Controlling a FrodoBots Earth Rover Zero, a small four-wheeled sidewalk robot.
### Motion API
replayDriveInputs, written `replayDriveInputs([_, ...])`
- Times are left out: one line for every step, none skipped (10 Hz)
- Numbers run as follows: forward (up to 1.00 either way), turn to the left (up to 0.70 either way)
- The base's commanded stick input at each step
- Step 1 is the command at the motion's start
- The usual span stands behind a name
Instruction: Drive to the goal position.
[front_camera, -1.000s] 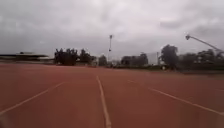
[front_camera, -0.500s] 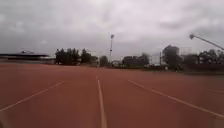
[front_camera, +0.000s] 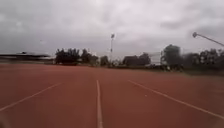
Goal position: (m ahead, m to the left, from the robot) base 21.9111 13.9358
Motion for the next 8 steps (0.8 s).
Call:
replayDriveInputs([0.70,0.00])
replayDriveInputs([0.70,0.00])
replayDriveInputs([0.70,0.00])
replayDriveInputs([0.70,0.00])
replayDriveInputs([0.70,0.00])
replayDriveInputs([0.70,0.00])
replayDriveInputs([0.70,0.00])
replayDriveInputs([0.70,0.00])
